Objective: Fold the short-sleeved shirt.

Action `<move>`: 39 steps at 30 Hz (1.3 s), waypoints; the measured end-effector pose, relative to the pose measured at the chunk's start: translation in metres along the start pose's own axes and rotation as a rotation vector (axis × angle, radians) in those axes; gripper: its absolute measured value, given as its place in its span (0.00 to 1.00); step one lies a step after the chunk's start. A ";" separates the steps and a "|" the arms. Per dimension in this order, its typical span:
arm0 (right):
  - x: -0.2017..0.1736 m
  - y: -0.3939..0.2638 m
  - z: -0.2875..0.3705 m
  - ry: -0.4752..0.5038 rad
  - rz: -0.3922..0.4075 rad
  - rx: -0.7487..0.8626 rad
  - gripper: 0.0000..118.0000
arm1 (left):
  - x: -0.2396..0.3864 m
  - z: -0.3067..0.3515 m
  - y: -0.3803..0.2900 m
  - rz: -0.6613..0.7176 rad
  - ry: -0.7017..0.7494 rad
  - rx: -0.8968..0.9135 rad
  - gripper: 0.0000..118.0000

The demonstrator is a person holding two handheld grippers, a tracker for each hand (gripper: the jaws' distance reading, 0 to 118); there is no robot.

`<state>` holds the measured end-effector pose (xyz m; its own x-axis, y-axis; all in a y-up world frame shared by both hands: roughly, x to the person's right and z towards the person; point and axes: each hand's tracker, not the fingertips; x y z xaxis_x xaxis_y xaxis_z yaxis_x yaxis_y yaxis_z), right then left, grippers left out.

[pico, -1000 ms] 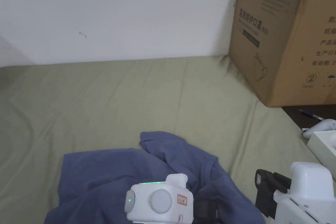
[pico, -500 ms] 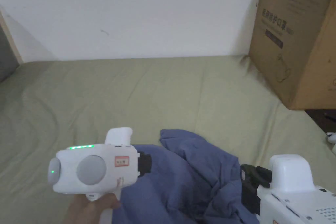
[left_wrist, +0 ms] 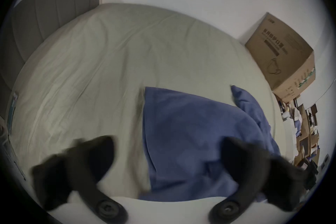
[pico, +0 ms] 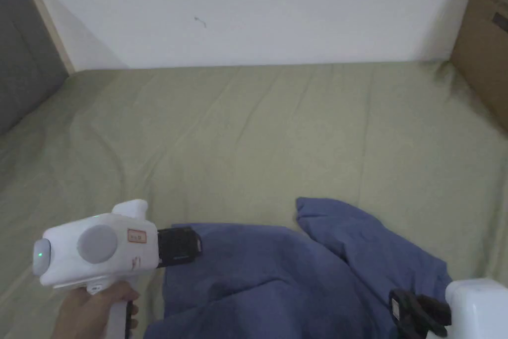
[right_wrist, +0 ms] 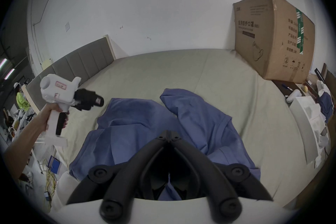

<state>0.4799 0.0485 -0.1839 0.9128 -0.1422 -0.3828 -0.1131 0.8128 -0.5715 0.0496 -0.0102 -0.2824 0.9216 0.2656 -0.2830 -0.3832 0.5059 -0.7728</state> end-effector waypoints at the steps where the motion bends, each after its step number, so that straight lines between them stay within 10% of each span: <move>1: 0.001 0.000 -0.007 -0.001 0.005 -0.011 0.00 | -0.003 -0.008 0.006 -0.008 0.011 0.030 0.98; 14: 0.016 -0.013 -0.054 -0.009 -0.006 -0.110 0.00 | 0.036 -0.114 0.026 -0.212 0.200 -0.072 0.96; 18: 0.026 -0.015 -0.055 -0.025 -0.033 -0.116 0.00 | 0.049 -0.099 0.027 -0.217 0.188 -0.037 0.67; 22: 0.036 -0.014 -0.052 -0.004 -0.098 -0.108 0.00 | 0.056 -0.083 0.027 -0.308 0.220 0.003 0.02; 32: 0.078 0.048 -0.094 0.018 0.021 -0.176 0.00 | 0.059 -0.019 0.022 -0.251 0.172 0.077 0.02; 33: 0.080 0.055 -0.109 0.032 0.037 -0.183 0.07 | 0.060 -0.012 0.022 -0.251 0.167 0.082 0.02; 36: 0.083 0.072 -0.158 -0.035 0.076 -0.232 0.91 | 0.057 -0.001 0.017 -0.245 0.132 0.102 0.02; 39: 0.089 0.085 -0.203 -0.002 0.086 -0.254 0.91 | 0.057 0.018 0.010 -0.230 0.106 0.119 0.02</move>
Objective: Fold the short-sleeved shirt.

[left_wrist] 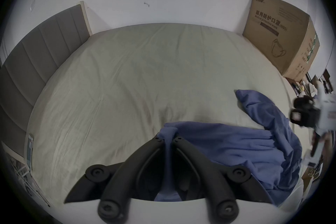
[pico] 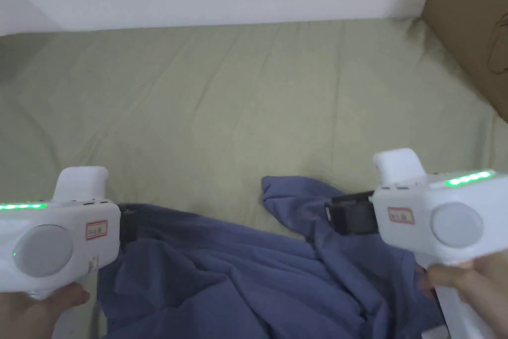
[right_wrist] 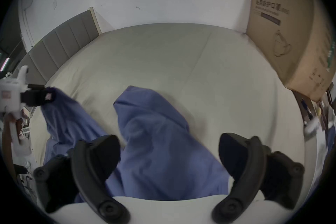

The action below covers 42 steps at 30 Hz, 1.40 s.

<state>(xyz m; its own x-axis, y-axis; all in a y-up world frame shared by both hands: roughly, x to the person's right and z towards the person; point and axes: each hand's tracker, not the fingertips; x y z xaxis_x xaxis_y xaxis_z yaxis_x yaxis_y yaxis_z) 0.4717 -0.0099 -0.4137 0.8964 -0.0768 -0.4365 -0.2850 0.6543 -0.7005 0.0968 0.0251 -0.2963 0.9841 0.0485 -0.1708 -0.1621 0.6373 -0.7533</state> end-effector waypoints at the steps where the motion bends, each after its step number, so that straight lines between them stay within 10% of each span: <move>1: 0.002 0.008 -0.014 0.010 0.013 -0.042 0.90 | -0.001 0.004 -0.002 0.004 -0.002 0.003 0.02; 6: -0.004 0.014 -0.079 -0.172 0.219 -0.144 0.89 | -0.008 0.010 -0.012 0.018 -0.010 0.004 0.02; 9: -0.005 0.006 -0.082 -0.080 0.151 -0.130 0.77 | -0.011 0.009 -0.017 0.028 -0.007 -0.011 0.02; 13: -0.006 0.005 -0.064 -0.078 0.154 -0.122 0.07 | -0.013 0.010 -0.019 0.052 0.001 0.030 0.02; 17: -0.009 0.012 -0.048 -0.103 0.209 -0.133 0.07 | -0.007 0.019 -0.017 0.056 0.012 0.041 0.02; 28: 0.063 0.084 0.147 0.046 -0.154 0.216 0.07 | -0.025 0.135 0.028 0.082 0.014 0.227 0.02; 42: 0.029 0.186 0.371 0.019 -0.080 0.560 0.07 | 0.007 0.329 0.148 -0.035 0.044 0.594 0.02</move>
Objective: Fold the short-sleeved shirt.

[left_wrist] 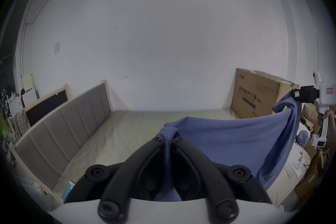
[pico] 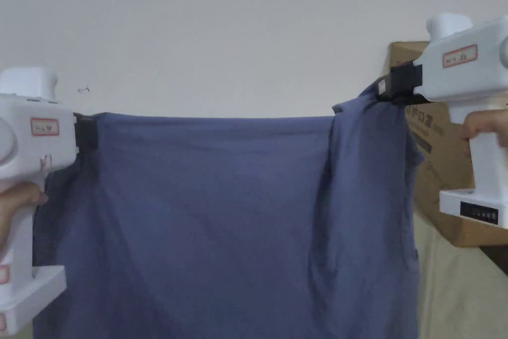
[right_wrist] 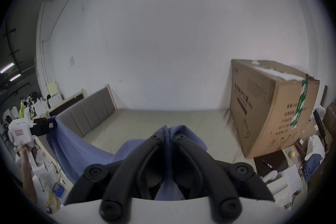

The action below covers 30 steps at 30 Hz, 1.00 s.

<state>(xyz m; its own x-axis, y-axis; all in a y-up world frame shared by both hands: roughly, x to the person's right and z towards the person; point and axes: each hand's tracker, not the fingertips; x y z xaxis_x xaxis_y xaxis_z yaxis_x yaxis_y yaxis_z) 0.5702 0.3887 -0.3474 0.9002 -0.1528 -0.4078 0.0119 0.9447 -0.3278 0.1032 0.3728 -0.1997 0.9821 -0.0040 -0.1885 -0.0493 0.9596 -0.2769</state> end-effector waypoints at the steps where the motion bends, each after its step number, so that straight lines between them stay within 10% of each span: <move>1: -0.001 0.016 -0.001 0.001 -0.008 0.014 0.07 | -0.001 -0.008 0.017 -0.004 0.009 0.013 0.02; 21: -0.010 0.194 -0.082 -0.060 -0.023 0.213 0.07 | -0.001 -0.123 0.196 -0.101 0.062 0.169 0.02; 30: 0.007 0.141 -0.127 -0.087 0.050 0.103 0.07 | -0.011 -0.178 0.140 -0.044 0.005 0.135 0.02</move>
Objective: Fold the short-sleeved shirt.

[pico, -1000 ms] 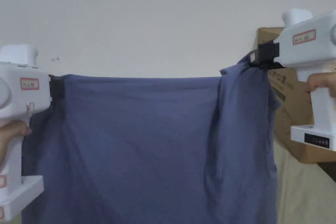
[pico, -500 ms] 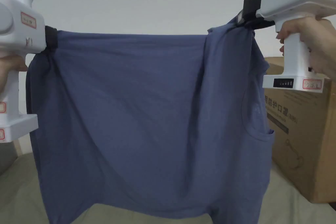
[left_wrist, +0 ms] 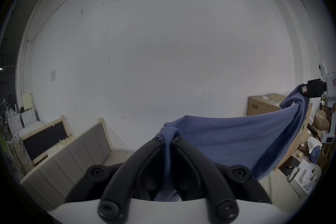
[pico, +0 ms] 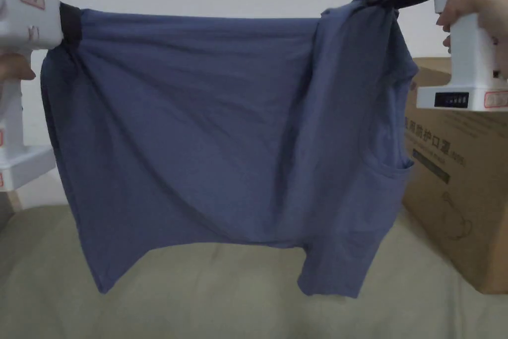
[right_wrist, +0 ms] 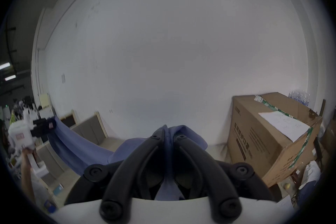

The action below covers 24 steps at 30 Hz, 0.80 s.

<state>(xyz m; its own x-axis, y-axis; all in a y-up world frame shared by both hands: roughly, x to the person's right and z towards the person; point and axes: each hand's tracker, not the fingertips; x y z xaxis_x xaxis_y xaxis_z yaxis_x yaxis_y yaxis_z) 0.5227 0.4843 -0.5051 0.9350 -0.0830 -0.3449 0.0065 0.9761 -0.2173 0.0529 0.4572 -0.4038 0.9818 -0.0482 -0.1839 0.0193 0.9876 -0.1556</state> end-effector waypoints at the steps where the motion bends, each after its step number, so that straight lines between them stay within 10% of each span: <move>1: 0.001 -0.019 -0.008 -0.003 0.000 -0.008 0.07 | 0.000 -0.008 -0.020 -0.017 -0.010 -0.046 0.02; 10: 0.009 -0.252 -0.072 -0.019 -0.031 -0.336 0.07 | 0.009 -0.063 -0.261 0.074 -0.050 -0.461 0.02; 14: 0.020 -0.353 -0.091 -0.016 -0.182 -0.478 0.07 | 0.017 -0.064 -0.358 0.102 -0.034 -0.580 0.02; 24: 0.035 -0.439 -0.034 -0.025 -0.296 -0.584 0.07 | 0.008 -0.025 -0.420 0.299 -0.047 -0.731 0.02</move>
<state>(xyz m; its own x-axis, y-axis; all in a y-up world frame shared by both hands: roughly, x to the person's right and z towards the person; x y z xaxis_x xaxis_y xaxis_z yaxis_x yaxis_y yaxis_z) 0.5407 0.0464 -0.4536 0.9311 -0.3201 -0.1749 0.0778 0.6426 -0.7623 0.0482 0.0377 -0.3644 0.9331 0.2262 -0.2794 -0.3594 0.6087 -0.7074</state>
